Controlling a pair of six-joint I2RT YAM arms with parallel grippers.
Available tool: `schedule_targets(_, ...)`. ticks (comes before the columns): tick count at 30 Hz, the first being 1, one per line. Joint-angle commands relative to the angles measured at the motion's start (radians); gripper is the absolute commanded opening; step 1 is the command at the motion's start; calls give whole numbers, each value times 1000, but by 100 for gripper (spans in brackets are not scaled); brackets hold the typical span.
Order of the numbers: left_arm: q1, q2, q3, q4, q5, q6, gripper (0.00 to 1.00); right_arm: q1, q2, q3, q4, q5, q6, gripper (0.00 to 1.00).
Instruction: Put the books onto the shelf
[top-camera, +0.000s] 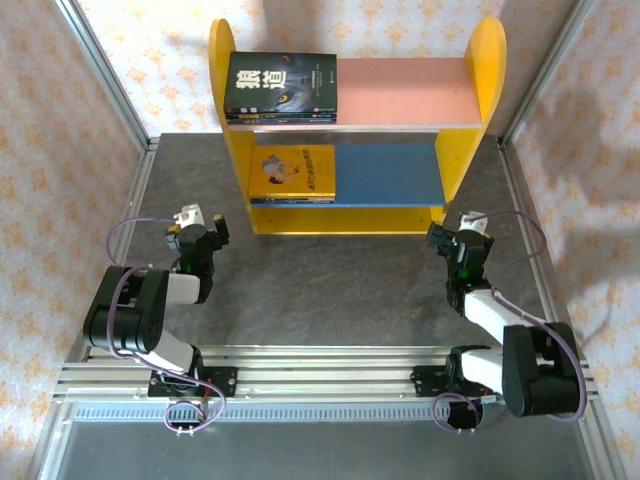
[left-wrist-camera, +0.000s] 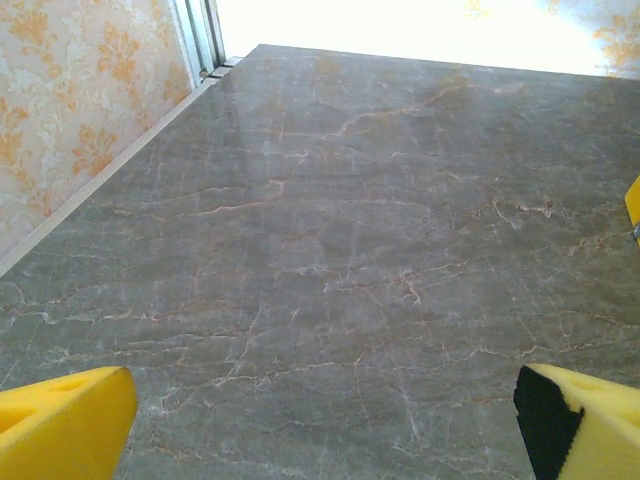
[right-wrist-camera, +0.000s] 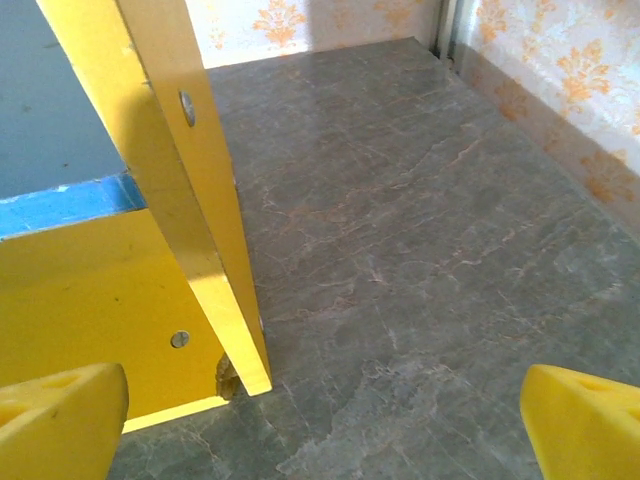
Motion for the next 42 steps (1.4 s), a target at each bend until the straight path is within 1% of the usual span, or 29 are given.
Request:
schedule_targets(1,3,2,-6,50,-5,20,99,-7,54,-2,163,-26,5,100)
schedule_targets(4,1,8,-3,58,20,33,99,-12,90,20,157,-38,1,100)
schedule_targets(6,1,1,10,19,35,37,99,-12,108,21,169,-49,-2,100)
schedule_targets(12,1,5,9,30,40,43,99,-17,168,-10,268,-18,16,100)
schedule_targets(15,1,5,9,29,40,43,99,-21,220,-25,340,-49,10,100)
schedule_targets(18,1,5,9,29,40,41,99,-25,319,-7,397,-130,-18,100)
schedule_targets(19,1,5,9,28,40,42,99,-25,334,19,365,-170,-37,100)
schedule_targets(20,1,5,9,28,40,41,99,-25,320,54,268,-206,-54,100)
schedule_targets(21,0,5,9,28,39,42,99,-27,314,77,217,-234,-65,100)
schedule_targets(22,0,5,9,29,40,41,99,-46,329,65,267,-263,-51,100)
schedule_targets(24,0,5,9,28,41,42,99,-67,321,83,223,-312,-42,100)
schedule_targets(26,0,5,9,28,39,42,99,-68,329,77,243,-310,-39,99)
schedule_targets(42,0,5,9,29,39,42,99,-69,325,80,228,-310,-42,99)
